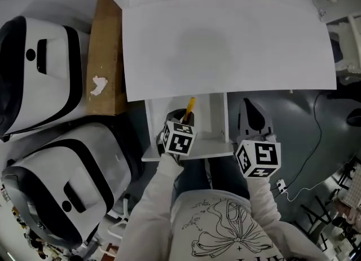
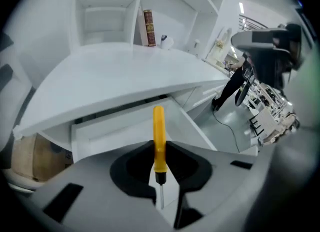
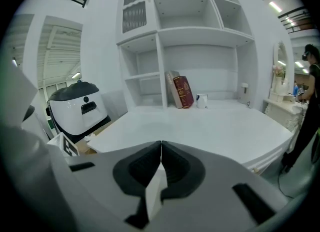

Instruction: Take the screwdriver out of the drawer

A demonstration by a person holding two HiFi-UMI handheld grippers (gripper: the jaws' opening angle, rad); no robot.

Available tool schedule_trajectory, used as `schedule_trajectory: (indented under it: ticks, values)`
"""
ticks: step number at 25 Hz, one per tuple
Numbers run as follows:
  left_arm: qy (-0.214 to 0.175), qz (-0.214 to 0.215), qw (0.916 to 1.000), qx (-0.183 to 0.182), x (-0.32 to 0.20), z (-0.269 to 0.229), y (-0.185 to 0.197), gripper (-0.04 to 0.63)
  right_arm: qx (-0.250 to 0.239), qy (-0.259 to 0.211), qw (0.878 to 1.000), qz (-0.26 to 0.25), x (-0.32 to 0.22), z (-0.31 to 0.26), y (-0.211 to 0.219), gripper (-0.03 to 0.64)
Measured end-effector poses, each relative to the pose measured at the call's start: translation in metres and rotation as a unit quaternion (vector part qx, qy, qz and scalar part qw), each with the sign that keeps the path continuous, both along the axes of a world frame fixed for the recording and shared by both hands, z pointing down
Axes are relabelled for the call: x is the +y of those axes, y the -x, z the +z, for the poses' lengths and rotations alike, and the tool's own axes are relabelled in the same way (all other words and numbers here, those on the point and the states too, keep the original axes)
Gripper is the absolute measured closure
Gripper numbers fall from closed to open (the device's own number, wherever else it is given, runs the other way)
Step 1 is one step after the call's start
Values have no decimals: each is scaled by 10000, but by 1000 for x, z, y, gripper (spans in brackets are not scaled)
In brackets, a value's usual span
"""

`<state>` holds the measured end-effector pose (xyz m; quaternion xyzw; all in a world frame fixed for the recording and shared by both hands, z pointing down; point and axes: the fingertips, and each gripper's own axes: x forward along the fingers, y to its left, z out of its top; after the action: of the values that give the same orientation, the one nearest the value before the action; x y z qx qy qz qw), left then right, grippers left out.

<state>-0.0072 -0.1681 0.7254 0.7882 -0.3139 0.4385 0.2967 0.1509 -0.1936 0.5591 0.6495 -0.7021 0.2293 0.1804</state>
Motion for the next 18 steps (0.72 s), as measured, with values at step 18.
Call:
schedule_trajectory:
  ticks: [18]
  values:
    - [-2437,-1411,9542,1011,-52,-262,36,528,34,-1436,9873,-682,-28,-154,45,614]
